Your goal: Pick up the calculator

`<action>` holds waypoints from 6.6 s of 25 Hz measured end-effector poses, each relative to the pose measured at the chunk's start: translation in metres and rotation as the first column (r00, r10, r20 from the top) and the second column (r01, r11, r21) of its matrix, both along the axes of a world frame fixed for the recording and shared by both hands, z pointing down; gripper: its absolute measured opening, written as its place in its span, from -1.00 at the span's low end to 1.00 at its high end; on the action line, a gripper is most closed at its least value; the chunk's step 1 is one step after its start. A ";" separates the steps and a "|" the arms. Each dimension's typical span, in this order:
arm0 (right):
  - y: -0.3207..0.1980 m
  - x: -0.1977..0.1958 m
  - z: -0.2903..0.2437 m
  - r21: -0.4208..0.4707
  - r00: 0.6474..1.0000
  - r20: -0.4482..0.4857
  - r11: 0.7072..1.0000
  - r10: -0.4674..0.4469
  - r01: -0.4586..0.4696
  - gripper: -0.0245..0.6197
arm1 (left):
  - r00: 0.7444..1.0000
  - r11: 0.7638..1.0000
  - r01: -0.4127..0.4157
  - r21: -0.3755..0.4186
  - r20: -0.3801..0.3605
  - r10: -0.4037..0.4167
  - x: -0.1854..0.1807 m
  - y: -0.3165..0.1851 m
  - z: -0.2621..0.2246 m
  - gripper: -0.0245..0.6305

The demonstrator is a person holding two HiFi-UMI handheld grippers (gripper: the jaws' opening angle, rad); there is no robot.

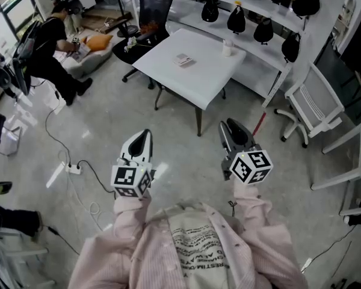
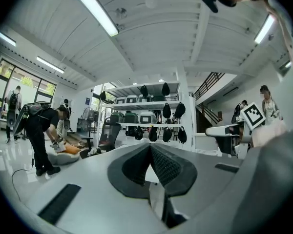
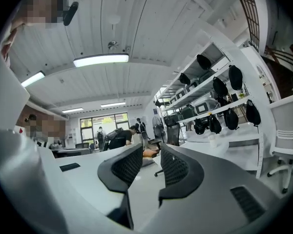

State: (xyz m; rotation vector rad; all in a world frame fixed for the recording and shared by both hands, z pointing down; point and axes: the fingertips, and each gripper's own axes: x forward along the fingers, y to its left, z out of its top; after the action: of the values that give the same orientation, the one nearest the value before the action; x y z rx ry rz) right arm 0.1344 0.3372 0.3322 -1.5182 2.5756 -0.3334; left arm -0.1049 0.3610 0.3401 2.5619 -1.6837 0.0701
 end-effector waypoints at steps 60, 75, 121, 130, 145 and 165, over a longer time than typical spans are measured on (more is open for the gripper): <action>-0.322 -0.042 0.085 -0.189 0.978 0.175 0.979 0.112 -0.079 -0.32 | 0.993 0.975 -0.106 -0.193 -0.063 0.095 -0.040 -0.341 0.088 -0.92; -0.421 -0.041 0.118 -0.283 0.968 0.221 0.957 0.121 -0.055 -0.32 | 0.990 0.962 -0.081 -0.260 -0.129 0.048 -0.043 -0.428 0.111 -0.92; -0.639 -0.079 0.336 -0.772 0.894 0.377 0.615 0.243 0.159 -0.32 | 0.991 0.768 -0.089 -0.634 -0.137 0.002 0.017 -0.638 0.291 -0.92; -0.653 -0.092 0.354 -0.790 0.847 0.448 0.570 0.286 0.225 -0.32 | 0.988 0.751 -0.108 -0.652 -0.153 0.009 0.030 -0.646 0.302 -0.92; -0.665 -0.103 0.367 -0.812 0.793 0.498 0.509 0.350 0.286 -0.38 | 0.987 0.706 -0.154 -0.692 -0.140 0.078 0.032 -0.658 0.314 -0.92; -0.661 -0.096 0.359 -0.815 0.740 0.517 0.511 0.429 0.273 -0.69 | 0.983 0.723 -0.181 -0.666 -0.154 0.104 0.027 -0.659 0.303 -0.92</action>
State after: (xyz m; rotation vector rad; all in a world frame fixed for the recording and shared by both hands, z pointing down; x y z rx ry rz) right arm 0.0380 -0.3241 0.6911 -1.2734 1.6820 -2.0047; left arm -0.0781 -0.2976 0.6432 2.0654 -1.1160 0.4621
